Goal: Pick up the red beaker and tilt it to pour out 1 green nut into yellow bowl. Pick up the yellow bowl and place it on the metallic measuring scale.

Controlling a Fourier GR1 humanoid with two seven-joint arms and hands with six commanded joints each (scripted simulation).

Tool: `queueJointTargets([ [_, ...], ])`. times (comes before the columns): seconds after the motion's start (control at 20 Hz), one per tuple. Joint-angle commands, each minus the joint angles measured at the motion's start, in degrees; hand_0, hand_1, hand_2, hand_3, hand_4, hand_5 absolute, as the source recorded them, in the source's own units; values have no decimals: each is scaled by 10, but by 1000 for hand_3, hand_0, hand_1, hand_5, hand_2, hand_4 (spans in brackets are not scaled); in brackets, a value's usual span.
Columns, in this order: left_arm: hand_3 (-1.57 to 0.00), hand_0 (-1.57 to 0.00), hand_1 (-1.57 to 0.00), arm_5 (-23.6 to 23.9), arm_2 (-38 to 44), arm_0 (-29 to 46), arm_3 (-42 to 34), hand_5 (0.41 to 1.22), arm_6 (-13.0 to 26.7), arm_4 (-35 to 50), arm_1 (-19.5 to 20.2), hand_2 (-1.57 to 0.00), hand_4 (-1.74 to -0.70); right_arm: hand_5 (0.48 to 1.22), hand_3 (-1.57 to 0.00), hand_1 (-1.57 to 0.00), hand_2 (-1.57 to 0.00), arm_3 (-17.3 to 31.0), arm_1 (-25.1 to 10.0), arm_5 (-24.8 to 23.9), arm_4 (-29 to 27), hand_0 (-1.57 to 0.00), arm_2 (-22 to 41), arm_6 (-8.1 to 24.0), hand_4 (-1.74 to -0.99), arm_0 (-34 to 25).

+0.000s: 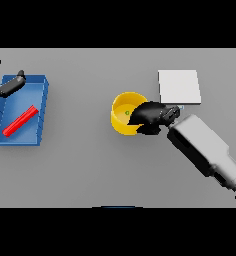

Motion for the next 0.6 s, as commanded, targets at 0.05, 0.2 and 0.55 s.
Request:
queueJointTargets([
  [0.05,1,1,1,1,-3,-3,-3,723,6,-1,-5,1,-801,1214,-1268,-1539,-1470,-27,-17,16,-15,-1541,-14,0,-1731,-5],
  [0.2,1,1,1,4,-2,0,-13,719,5,-3,5,1,-797,1217,-1357,-1555,-1519,-64,-40,42,-26,-1556,-28,16,-1730,-18],
  [0.55,1,1,1,-5,0,-7,-6,723,12,1,5,1,-805,1219,-1248,-1568,-1560,-124,-60,77,-49,-1568,-60,83,-1720,-23],
])
